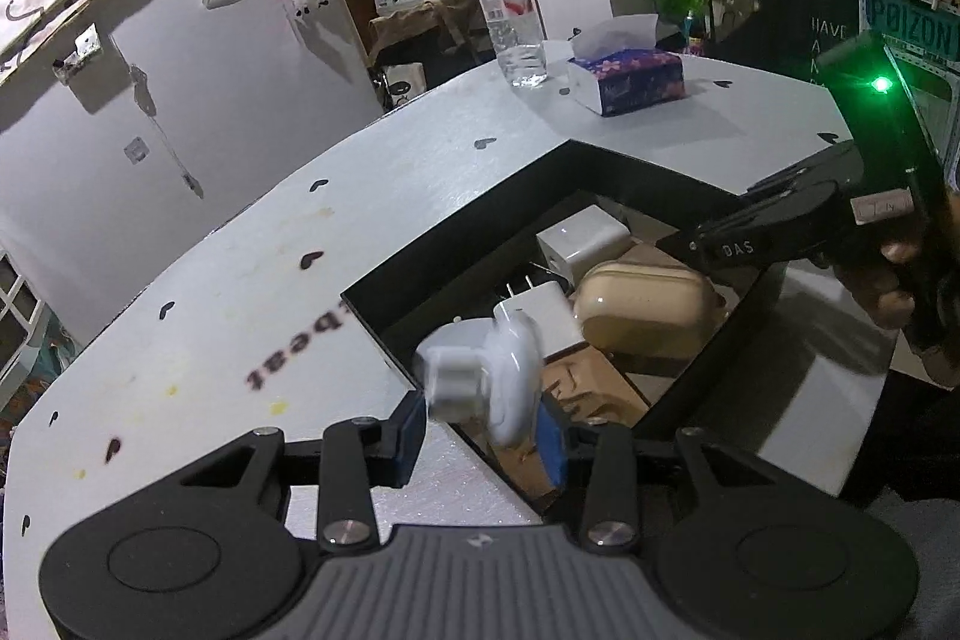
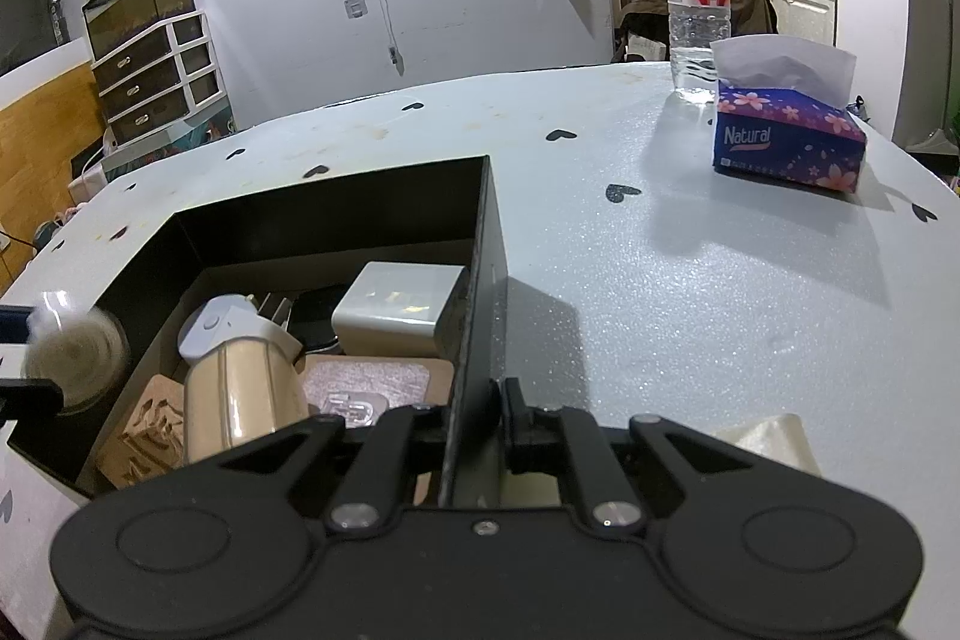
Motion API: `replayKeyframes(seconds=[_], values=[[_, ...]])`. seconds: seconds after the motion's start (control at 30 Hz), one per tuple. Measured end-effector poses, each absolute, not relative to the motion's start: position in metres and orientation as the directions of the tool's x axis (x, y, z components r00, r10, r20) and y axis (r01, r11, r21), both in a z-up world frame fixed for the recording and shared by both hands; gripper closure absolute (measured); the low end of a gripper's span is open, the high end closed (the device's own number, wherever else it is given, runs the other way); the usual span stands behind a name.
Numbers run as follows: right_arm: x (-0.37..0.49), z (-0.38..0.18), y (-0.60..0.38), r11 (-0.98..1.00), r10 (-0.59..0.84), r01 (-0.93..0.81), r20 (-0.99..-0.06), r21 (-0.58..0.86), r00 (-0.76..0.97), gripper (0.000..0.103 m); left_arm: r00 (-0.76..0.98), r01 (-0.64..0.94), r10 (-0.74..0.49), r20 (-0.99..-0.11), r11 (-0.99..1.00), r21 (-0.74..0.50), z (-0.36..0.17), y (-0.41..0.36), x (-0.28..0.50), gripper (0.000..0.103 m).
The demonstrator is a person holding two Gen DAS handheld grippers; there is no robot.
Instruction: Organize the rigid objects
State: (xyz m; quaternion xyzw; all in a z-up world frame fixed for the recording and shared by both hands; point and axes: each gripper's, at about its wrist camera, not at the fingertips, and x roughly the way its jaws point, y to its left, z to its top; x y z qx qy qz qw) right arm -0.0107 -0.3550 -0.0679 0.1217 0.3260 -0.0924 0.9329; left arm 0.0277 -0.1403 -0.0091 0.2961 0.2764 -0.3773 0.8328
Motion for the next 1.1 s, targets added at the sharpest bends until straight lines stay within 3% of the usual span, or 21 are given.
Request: replayKeyframes(seconds=[0.13, 0.9, 1.1], values=[[-0.011, -0.068, -0.356, 0.953, -0.092, 0.252, -0.630, 0.169, 0.771, 0.093, 0.492, 0.824, -0.524, -0.695, 0.538, 0.178, -0.005, -0.136, 0.030, 0.049], [-0.011, -0.068, -0.356, 0.953, -0.092, 0.253, -0.630, 0.170, 0.771, 0.093, 0.435, 0.821, -0.575, -0.693, 0.569, 0.043, -0.004, -0.136, 0.031, 0.049], [-0.011, -0.069, -0.356, 0.953, -0.093, 0.252, -0.632, 0.166, 0.770, 0.093, 0.458, 0.785, -0.594, -0.662, 0.620, -0.014, 0.004, -0.133, 0.029, 0.043]])
